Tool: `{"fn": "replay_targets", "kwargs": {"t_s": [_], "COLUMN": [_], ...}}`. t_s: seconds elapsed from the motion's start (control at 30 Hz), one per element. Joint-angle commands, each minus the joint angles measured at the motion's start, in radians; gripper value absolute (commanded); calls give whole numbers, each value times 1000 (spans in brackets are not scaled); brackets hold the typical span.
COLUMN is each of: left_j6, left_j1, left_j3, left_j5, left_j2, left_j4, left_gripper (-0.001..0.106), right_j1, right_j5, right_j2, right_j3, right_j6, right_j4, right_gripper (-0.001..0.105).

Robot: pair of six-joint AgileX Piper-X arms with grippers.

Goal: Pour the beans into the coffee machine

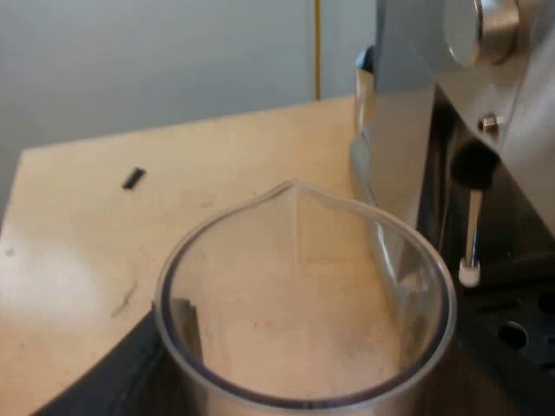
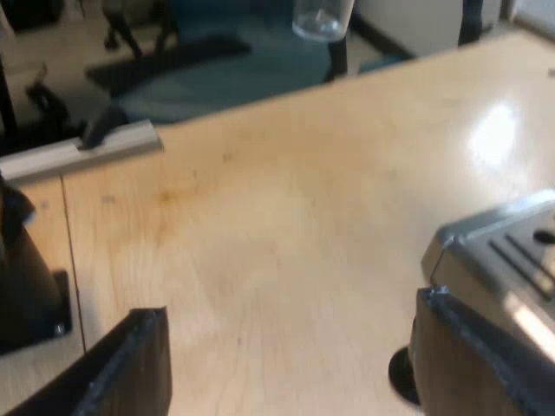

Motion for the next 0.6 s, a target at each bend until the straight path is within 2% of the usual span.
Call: {"fn": "replay_targets", "kwargs": {"t_s": [0.03, 0.1, 0.17, 0.37, 0.6], "left_j6": [-39, -78, -87, -74, -82], "left_j1": [-1, -1, -1, -1, -1], "left_j3": [47, 101, 131, 256, 400], "left_j5": [7, 11, 11, 9, -85], "left_j2": [-7, -7, -7, -7, 28], "left_j4": [-69, -132, -173, -422, -679], "left_gripper": [7, 7, 7, 7, 7], "right_j1": [23, 34, 33, 33, 33], "right_j5": [32, 57, 63, 79, 192], "right_j2": [28, 59, 74, 117, 162], "right_j3": [-2, -2, -2, -2, -2], "right_j6": [-11, -11, -11, -8, -2], "right_j4": [-22, -41, -54, -105, -135], "right_gripper": [62, 62, 62, 62, 62]}}
